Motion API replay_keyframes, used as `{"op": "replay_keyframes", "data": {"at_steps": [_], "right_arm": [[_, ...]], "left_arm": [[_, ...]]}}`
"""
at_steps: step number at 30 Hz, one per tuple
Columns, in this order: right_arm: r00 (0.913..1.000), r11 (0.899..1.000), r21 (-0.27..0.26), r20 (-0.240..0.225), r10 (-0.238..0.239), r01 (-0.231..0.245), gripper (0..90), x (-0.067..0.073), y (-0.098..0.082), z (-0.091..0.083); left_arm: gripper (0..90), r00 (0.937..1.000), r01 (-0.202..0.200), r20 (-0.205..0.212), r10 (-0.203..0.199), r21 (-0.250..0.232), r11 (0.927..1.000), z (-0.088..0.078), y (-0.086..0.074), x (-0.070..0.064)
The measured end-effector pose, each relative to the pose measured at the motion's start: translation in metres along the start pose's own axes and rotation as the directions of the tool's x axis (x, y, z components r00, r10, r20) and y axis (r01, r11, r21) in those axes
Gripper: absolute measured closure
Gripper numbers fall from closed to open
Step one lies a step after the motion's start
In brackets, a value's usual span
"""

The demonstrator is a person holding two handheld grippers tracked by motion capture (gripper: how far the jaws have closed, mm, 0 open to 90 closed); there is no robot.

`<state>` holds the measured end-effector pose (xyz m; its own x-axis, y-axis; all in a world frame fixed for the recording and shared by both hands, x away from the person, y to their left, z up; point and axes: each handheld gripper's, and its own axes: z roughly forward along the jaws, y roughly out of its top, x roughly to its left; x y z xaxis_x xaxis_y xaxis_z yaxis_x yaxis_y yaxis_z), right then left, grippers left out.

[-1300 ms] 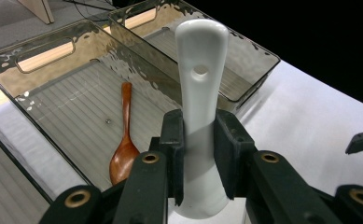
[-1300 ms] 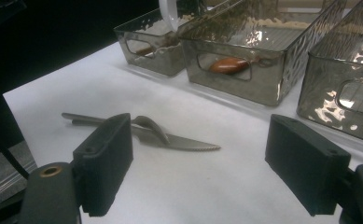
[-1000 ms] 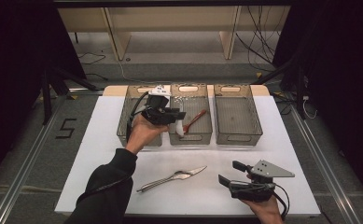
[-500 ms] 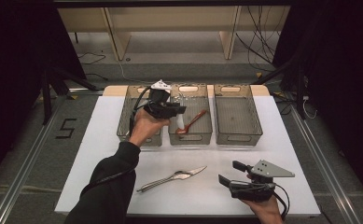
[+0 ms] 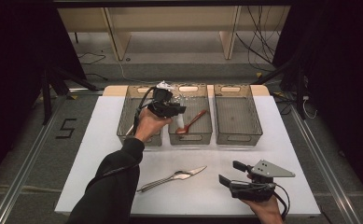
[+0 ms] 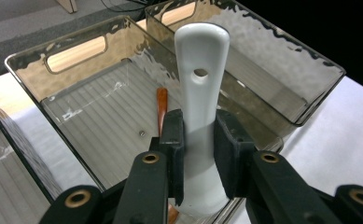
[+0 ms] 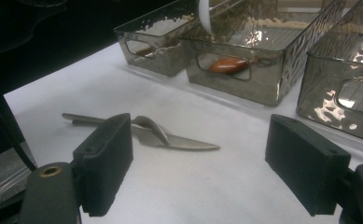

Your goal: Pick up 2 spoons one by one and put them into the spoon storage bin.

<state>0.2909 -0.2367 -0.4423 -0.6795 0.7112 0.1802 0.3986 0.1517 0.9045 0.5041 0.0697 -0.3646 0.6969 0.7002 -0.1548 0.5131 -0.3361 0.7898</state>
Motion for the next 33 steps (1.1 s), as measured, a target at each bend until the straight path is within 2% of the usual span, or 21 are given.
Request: {"op": "replay_keyframes", "data": {"at_steps": [13,33], "right_arm": [[1.0000,1.000,0.000,-0.001,0.002,-0.002,23.7,0.000,0.000,0.000],[1.0000,1.000,0.000,-0.002,0.000,0.000,23.7,0.000,0.000,0.000]], "left_arm": [[74.0,0.9999,-0.013,-0.008,0.014,0.036,0.9992,0.009,-0.006,0.000],[74.0,0.9996,-0.018,-0.022,0.019,0.060,0.9980,0.017,-0.010,-0.001]]}}
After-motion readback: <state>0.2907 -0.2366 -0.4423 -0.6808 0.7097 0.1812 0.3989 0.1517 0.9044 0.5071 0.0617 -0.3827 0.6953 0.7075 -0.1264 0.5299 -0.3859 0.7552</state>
